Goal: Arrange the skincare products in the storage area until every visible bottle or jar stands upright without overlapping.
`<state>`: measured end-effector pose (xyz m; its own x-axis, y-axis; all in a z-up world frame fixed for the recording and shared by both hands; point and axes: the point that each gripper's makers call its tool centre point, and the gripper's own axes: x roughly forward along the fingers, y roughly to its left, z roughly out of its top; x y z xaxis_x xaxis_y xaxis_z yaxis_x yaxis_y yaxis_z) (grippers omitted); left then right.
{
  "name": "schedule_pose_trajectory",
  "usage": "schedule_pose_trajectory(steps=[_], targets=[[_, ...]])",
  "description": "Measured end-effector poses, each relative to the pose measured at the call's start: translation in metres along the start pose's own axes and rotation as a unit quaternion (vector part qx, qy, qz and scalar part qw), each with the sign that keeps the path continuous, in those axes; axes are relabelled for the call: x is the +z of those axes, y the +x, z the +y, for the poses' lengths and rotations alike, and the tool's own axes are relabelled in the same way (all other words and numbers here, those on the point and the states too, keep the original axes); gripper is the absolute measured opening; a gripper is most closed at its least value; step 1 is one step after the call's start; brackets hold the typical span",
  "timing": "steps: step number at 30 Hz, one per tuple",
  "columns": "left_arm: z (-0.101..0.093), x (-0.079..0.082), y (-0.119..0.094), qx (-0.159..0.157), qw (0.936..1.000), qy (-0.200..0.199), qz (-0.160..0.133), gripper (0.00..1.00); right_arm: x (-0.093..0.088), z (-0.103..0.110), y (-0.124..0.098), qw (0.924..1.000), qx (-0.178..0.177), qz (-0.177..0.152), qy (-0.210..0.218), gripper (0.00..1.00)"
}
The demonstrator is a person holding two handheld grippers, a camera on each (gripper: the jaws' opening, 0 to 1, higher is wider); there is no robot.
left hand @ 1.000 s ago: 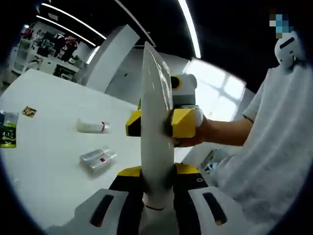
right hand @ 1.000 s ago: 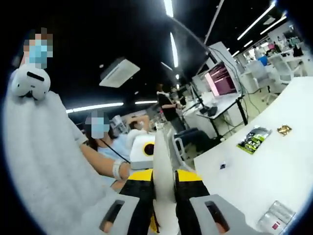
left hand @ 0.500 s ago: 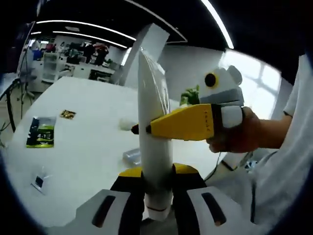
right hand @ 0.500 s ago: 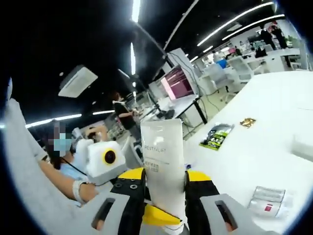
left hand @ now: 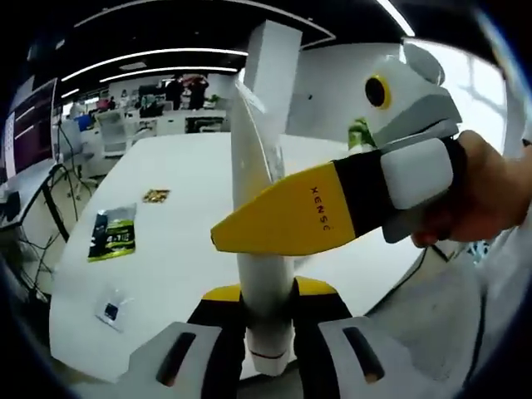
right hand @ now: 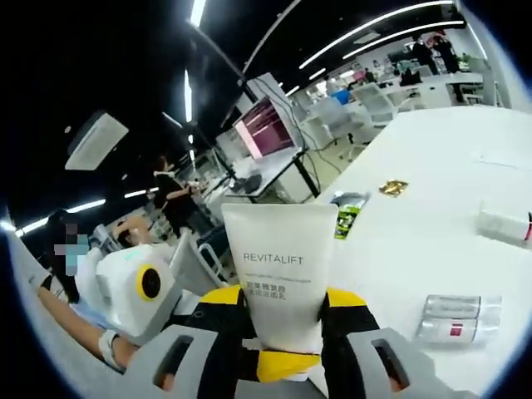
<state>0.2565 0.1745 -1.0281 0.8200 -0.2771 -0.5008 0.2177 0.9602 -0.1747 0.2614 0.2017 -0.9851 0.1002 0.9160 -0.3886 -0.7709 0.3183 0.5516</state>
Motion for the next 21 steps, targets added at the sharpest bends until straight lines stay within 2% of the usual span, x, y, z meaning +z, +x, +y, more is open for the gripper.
schedule_pose_trajectory(steps=[2,7,12,15,17,21], targets=[[-0.004,0.0,0.0,0.0,0.9999,0.016,-0.002,0.16,0.0,-0.003,-0.004,1.0,0.001,0.0,0.001,0.29],[-0.011,-0.002,0.001,-0.003,0.999,0.045,-0.001,0.17,-0.004,-0.006,-0.012,0.9999,0.002,-0.015,0.008,0.27],[-0.012,-0.003,0.003,0.0,0.9986,0.052,0.001,0.16,-0.006,-0.007,-0.013,0.9997,-0.008,-0.016,0.018,0.29],[-0.011,-0.011,0.007,0.017,0.9963,0.081,0.021,0.16,-0.013,-0.013,-0.013,0.9991,-0.026,-0.005,0.034,0.31],[-0.012,-0.013,0.009,0.025,0.9929,0.114,0.024,0.15,-0.015,-0.017,-0.014,0.9977,-0.04,-0.014,0.053,0.32],[-0.016,-0.013,0.007,0.028,0.9912,0.127,0.022,0.15,-0.014,-0.017,-0.014,0.9974,-0.036,-0.021,0.059,0.33]])
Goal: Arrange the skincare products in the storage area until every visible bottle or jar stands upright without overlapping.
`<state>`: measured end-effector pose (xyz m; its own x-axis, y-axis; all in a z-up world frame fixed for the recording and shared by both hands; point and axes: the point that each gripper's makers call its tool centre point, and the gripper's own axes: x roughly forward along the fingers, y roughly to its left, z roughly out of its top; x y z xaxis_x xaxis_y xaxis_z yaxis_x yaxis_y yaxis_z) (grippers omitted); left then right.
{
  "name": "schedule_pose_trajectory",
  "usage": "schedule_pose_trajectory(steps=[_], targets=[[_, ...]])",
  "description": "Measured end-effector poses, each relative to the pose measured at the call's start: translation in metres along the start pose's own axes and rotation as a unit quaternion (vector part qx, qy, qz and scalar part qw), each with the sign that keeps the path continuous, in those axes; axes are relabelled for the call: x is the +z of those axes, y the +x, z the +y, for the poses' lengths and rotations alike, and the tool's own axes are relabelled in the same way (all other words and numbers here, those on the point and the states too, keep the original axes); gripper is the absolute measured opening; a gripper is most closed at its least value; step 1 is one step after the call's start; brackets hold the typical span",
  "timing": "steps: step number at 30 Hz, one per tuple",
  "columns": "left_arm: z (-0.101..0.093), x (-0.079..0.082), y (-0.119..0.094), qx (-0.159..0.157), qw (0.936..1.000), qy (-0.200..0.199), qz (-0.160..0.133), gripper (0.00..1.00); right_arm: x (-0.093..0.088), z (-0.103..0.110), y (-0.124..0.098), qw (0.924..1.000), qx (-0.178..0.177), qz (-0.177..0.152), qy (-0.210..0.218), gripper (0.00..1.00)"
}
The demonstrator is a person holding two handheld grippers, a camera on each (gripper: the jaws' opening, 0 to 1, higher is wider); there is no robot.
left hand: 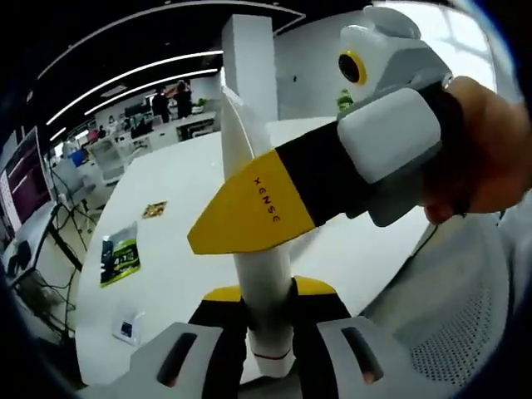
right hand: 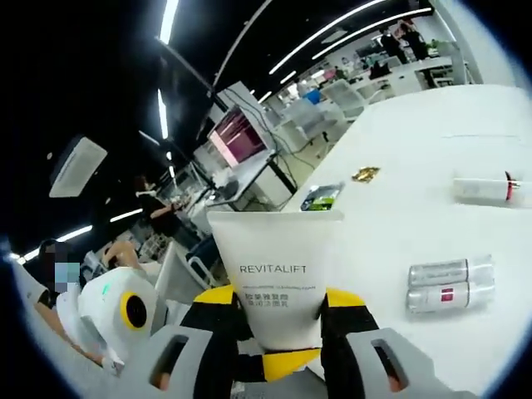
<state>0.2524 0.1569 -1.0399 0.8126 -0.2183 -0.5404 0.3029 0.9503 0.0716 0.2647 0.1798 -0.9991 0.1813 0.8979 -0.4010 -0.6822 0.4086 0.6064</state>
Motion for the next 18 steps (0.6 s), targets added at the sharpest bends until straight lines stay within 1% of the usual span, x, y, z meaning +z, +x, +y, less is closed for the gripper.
schedule_pose_trajectory(steps=[3,6,7,9,10,13,15,16,18], targets=[[0.002,0.004,-0.001,-0.001,0.9999,-0.001,-0.011,0.15,0.002,0.001,-0.004,0.9999,0.005,-0.005,-0.012,0.3],[0.001,0.006,-0.002,-0.006,0.9997,0.007,-0.021,0.17,0.003,-0.001,-0.006,0.9999,0.011,-0.008,-0.009,0.29],[0.001,0.007,-0.001,-0.013,0.9996,0.009,-0.025,0.18,0.004,-0.001,-0.007,0.9998,0.014,-0.008,-0.013,0.29],[0.001,0.008,-0.001,-0.016,0.9992,0.019,-0.031,0.18,0.003,0.0,-0.009,0.9996,0.016,-0.005,-0.023,0.29],[0.001,0.01,-0.001,-0.016,0.9988,0.03,-0.036,0.18,0.004,0.002,-0.01,0.9993,0.019,-0.006,-0.03,0.29],[0.0,0.016,-0.005,-0.028,0.9977,0.031,-0.053,0.19,0.009,0.007,-0.015,0.9984,0.024,-0.008,-0.051,0.28],[-0.001,0.022,-0.008,-0.033,0.9959,0.052,-0.066,0.2,0.012,0.01,-0.017,0.9972,0.026,-0.012,-0.069,0.29],[0.0,0.028,-0.011,-0.027,0.9925,0.085,-0.083,0.21,0.015,0.009,-0.018,0.9946,0.017,-0.012,-0.102,0.29],[0.0,0.03,-0.013,-0.027,0.9927,0.084,-0.082,0.25,0.016,0.008,-0.02,0.9931,0.01,-0.009,-0.117,0.29]])
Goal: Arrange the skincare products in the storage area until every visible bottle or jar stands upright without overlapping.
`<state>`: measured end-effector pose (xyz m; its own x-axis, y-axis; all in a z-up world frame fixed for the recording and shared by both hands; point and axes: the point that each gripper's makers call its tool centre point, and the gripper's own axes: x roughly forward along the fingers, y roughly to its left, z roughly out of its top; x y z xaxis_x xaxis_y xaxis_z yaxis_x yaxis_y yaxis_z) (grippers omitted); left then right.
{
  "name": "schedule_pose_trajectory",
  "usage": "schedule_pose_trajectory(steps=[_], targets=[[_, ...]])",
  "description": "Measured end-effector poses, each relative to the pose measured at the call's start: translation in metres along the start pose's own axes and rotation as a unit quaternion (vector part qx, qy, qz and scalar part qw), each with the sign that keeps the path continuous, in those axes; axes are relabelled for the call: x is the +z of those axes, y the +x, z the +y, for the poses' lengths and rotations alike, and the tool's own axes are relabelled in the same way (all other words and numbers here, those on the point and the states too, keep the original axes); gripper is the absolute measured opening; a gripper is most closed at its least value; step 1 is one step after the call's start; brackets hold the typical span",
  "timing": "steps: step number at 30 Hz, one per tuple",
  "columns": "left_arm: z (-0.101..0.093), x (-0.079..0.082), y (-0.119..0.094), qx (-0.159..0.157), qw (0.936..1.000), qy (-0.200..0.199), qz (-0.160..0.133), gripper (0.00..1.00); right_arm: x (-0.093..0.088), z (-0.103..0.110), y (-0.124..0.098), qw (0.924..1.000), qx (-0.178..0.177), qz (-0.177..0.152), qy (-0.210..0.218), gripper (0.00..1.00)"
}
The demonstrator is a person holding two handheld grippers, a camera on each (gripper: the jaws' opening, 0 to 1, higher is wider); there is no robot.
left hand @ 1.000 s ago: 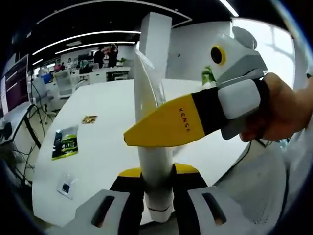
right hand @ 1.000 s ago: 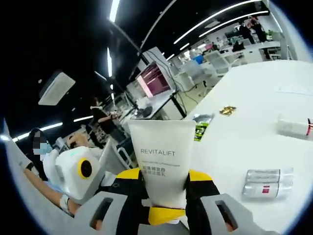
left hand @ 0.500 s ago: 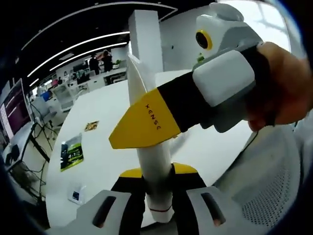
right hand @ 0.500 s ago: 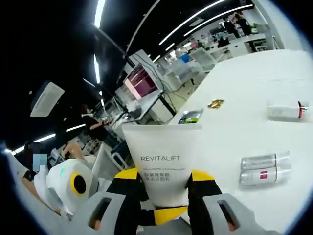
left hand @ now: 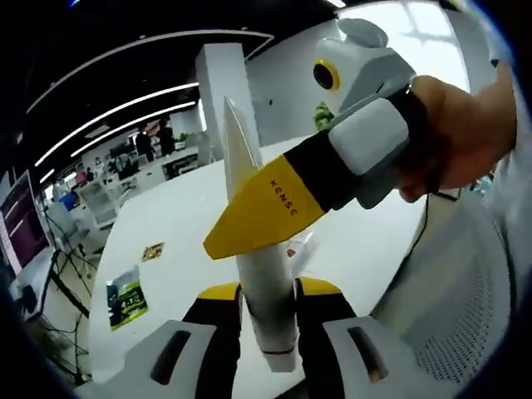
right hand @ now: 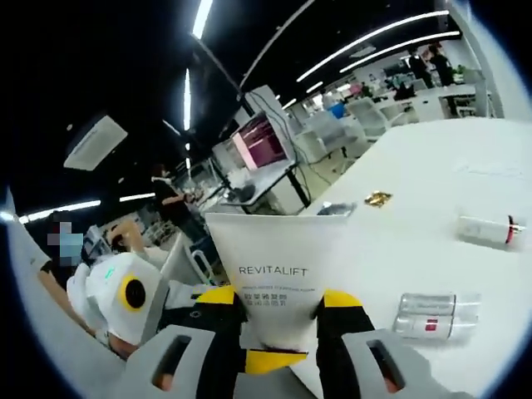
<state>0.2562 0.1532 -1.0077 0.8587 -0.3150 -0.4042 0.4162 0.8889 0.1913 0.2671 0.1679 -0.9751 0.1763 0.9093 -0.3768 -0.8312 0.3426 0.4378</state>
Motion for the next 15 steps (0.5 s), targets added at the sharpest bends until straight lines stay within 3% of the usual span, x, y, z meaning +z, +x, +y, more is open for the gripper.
schedule_pose_trajectory(steps=[5,10,15], targets=[[0.011,0.002,-0.003,0.001,1.0,0.0,-0.003,0.33,0.005,-0.004,-0.004,0.9999,-0.001,-0.012,0.005,0.29],[0.019,-0.008,-0.003,-0.007,0.9999,-0.001,0.009,0.43,0.009,-0.013,-0.008,0.9998,-0.012,-0.018,0.003,0.29],[0.026,-0.019,-0.001,-0.019,0.9993,0.026,0.021,0.54,0.019,-0.026,-0.016,0.9991,-0.026,-0.033,0.003,0.29]])
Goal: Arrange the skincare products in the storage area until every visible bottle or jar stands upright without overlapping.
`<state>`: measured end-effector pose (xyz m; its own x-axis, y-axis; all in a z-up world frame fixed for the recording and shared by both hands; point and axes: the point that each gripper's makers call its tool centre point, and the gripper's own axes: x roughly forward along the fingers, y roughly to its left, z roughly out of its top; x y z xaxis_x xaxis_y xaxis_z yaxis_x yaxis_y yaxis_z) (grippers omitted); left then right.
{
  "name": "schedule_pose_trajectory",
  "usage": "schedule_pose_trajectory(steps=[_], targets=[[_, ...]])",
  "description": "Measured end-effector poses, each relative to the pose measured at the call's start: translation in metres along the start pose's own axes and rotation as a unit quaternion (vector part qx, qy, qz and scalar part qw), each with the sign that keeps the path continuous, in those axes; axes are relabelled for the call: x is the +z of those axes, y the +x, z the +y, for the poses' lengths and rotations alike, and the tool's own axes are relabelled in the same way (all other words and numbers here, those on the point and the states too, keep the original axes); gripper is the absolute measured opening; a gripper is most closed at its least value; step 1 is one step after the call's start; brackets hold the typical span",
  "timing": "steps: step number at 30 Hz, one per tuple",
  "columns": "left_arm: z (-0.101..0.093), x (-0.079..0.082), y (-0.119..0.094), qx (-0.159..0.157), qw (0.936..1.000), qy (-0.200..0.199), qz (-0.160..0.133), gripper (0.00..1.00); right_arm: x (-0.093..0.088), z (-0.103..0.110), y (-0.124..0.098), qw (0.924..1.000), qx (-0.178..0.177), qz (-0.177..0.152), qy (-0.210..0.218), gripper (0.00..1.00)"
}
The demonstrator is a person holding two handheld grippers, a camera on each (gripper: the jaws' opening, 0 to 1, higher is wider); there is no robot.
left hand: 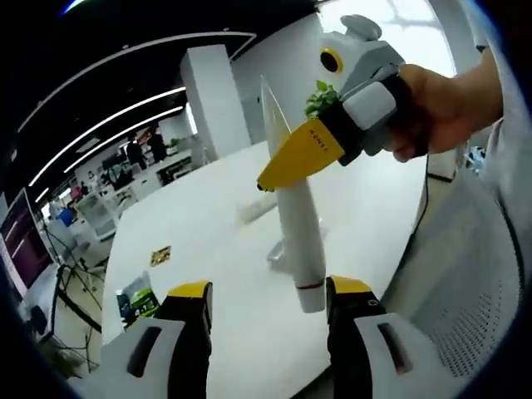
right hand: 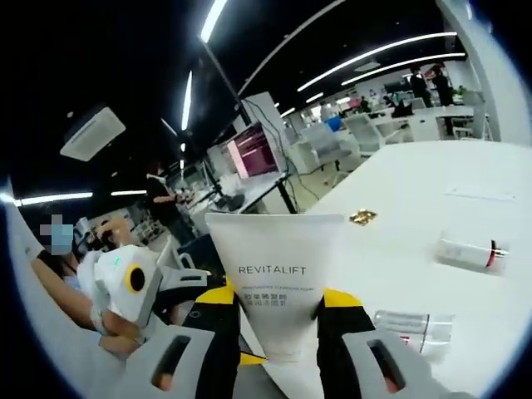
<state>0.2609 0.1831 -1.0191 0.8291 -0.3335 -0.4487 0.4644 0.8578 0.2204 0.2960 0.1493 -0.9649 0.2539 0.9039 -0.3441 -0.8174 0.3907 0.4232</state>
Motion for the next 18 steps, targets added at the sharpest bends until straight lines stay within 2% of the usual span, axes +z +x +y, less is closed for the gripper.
schedule_pose_trajectory(steps=[2,3,7,12,15,18], targets=[[-0.003,-0.003,0.003,-0.01,0.9994,-0.033,-0.005,0.63,0.004,-0.005,-0.002,1.0,-0.006,-0.004,-0.001,0.29],[-0.003,-0.004,0.004,-0.008,0.9994,-0.035,-0.005,0.66,0.006,-0.008,-0.002,0.9999,-0.009,-0.006,-0.001,0.29],[-0.008,-0.011,0.011,-0.003,0.9999,-0.008,0.008,0.67,0.016,-0.018,-0.005,0.9998,-0.017,-0.013,-0.001,0.29],[-0.014,-0.025,0.015,-0.012,0.999,-0.02,0.039,0.69,0.029,-0.035,-0.01,0.9993,-0.031,-0.016,-0.014,0.3],[-0.021,-0.031,0.017,-0.018,0.9983,0.003,0.055,0.71,0.034,-0.047,-0.011,0.9987,-0.042,-0.013,-0.024,0.3],[-0.019,-0.04,0.018,-0.011,0.9967,0.017,0.078,0.77,0.04,-0.06,-0.014,0.9982,-0.053,-0.015,-0.023,0.3]])
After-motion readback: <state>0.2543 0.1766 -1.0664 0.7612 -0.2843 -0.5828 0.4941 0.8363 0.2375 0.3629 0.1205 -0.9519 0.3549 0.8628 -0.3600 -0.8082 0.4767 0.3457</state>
